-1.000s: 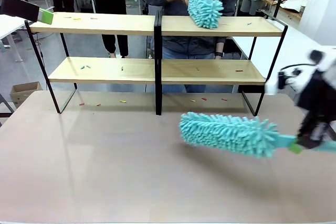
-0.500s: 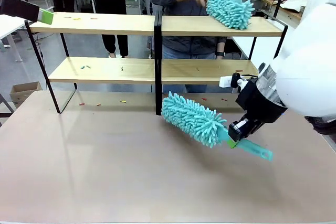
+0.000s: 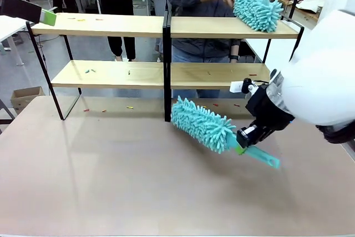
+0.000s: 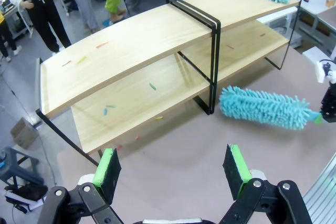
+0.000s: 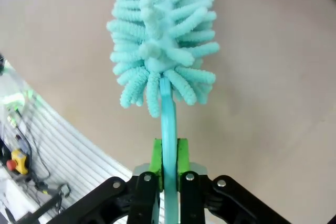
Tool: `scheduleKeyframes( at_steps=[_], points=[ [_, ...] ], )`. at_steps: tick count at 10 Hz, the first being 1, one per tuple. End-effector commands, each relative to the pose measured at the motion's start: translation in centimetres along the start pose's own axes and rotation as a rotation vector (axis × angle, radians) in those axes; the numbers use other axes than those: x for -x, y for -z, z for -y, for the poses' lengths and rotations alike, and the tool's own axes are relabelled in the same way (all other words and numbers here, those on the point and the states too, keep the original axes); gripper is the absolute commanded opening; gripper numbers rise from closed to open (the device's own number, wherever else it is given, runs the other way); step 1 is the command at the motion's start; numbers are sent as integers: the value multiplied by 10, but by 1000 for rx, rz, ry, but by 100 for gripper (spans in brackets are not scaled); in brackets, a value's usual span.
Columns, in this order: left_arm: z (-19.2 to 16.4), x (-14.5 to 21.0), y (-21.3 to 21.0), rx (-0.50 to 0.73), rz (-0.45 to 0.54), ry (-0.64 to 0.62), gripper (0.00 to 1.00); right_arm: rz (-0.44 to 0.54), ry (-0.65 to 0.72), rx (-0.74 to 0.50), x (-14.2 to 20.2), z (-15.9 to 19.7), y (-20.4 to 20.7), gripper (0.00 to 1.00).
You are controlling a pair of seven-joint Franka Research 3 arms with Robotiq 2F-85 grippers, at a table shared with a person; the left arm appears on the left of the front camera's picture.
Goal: Clean the shelves.
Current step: Clean a randomly selected level of the Shelf with the Duster.
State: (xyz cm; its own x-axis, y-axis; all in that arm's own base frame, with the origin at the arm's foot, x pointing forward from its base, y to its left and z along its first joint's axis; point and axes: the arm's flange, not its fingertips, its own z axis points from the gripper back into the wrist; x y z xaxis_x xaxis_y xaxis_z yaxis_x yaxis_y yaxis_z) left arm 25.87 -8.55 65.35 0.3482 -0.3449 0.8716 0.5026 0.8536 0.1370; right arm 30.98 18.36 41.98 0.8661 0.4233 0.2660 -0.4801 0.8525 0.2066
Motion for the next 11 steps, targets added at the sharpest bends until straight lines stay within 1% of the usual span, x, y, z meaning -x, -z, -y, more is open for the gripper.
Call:
scheduleKeyframes(
  at_steps=[1,3,4,5,7,9,10,11],
  points=[
    [-1,0,1,2,1,-1,100,78,78,-32,-18,12,39,12],
    [-1,0,1,2,1,-1,100,117,147,4,-26,26,60,12],
    [-1,0,1,2,1,-1,100,143,166,-4,-31,32,67,12],
    [-1,0,1,2,1,-1,100,159,169,-10,-34,36,74,12],
    [-1,0,1,2,1,-1,100,170,220,8,-41,48,87,12],
    [-1,0,1,2,1,-1,100,206,254,19,-45,58,93,12],
    [-1,0,1,2,1,-1,100,223,292,69,-46,63,94,12],
    [-1,0,1,2,1,-1,100,219,381,122,-45,68,91,12]
  ],
)
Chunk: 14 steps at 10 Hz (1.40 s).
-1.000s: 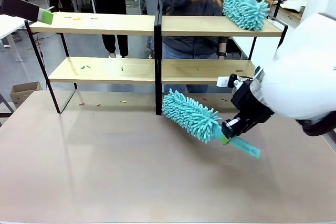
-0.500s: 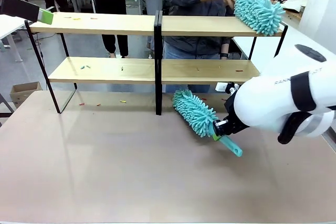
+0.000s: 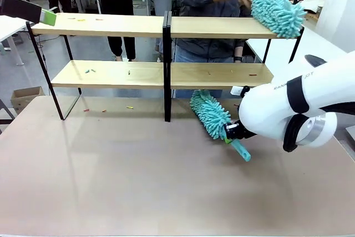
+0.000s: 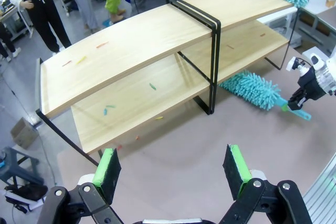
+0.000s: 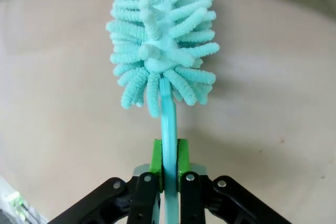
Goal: Clean the shelves.
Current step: Clean a randomly selected level of the Shelf with the Duster.
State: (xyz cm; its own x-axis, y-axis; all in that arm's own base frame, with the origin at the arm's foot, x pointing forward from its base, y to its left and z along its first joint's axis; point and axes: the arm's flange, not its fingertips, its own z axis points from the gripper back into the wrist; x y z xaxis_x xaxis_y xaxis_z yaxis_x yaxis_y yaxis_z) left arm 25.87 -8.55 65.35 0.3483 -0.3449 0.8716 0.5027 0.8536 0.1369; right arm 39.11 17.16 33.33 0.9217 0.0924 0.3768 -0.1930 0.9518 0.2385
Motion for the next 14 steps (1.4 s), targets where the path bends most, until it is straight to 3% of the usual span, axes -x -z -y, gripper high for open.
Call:
scheduleKeyframes(
  at_steps=[1,3,4,5,11,14],
  points=[
    [-1,0,1,2,1,-1,100,48,148,104,-4,5,-3,12],
    [-1,0,1,2,1,-1,100,40,461,285,-9,24,-10,12],
    [-1,0,1,2,1,-1,100,136,570,368,-12,32,-13,12],
    [-1,0,1,2,1,-1,100,239,661,369,-16,34,-16,12],
    [-1,0,1,2,1,-1,100,157,546,192,-11,21,-17,12],
    [-1,0,1,2,1,-1,100,-42,389,-80,0,14,-38,12]
  ],
)
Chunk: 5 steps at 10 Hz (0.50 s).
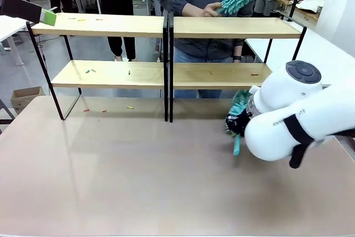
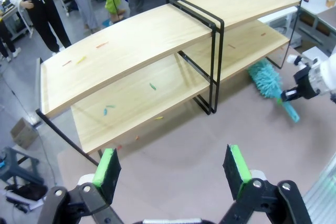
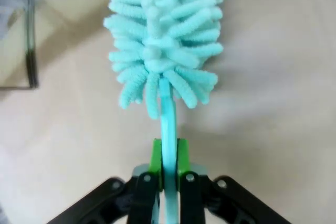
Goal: Clean the shelves.
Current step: Clean a randomly selected level of the Shelf with the Duster.
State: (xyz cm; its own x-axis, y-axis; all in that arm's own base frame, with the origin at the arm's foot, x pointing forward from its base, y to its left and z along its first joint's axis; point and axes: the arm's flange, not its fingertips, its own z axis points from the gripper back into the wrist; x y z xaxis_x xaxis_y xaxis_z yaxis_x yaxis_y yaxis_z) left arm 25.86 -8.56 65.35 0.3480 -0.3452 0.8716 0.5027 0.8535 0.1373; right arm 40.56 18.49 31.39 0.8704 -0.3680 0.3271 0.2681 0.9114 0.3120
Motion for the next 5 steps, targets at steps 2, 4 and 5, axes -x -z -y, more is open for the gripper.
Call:
scheduleKeyframes(
  at_steps=[2,4,5],
  points=[
    [-1,0,1,2,1,-1,100,-397,-243,-235,-5,53,-104,12],
    [-1,0,1,2,1,-1,100,-467,-360,-266,-12,106,-170,12],
    [-1,0,1,2,1,-1,100,-463,-378,-283,-15,126,-194,12]
  ],
)
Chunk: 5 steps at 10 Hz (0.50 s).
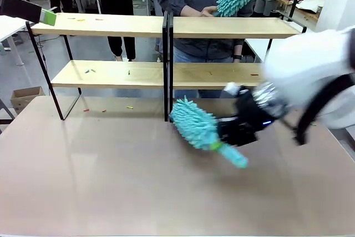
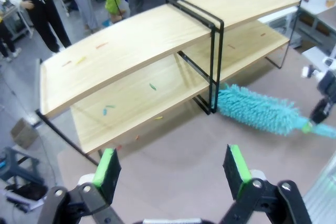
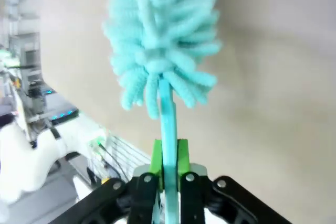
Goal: Clean the shelves.
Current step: Clean a randomly selected level of the Shelf with the Duster.
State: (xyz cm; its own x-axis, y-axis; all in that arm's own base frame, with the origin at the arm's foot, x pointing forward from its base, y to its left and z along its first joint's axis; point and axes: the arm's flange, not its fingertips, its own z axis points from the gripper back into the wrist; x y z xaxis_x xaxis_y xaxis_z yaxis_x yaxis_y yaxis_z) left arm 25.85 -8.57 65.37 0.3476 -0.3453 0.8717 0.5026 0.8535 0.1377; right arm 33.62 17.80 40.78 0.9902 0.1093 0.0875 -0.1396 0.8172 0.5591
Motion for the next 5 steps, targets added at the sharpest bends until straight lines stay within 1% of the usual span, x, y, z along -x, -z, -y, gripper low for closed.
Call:
scheduleKeyframes(
  at_steps=[1,2,3,4,5],
  points=[
    [-1,1,1,2,1,-2,100,-102,-38,77,57,99,-141,12],
    [-1,1,1,2,1,-2,100,-153,-75,95,68,103,-157,12],
    [-1,1,1,2,1,-2,100,-129,-203,-17,79,106,-180,12],
    [-1,1,1,2,1,-2,100,-132,-293,-92,86,108,-196,12],
    [-1,1,1,2,1,-2,100,-134,-366,-112,89,109,-208,12]
  ],
)
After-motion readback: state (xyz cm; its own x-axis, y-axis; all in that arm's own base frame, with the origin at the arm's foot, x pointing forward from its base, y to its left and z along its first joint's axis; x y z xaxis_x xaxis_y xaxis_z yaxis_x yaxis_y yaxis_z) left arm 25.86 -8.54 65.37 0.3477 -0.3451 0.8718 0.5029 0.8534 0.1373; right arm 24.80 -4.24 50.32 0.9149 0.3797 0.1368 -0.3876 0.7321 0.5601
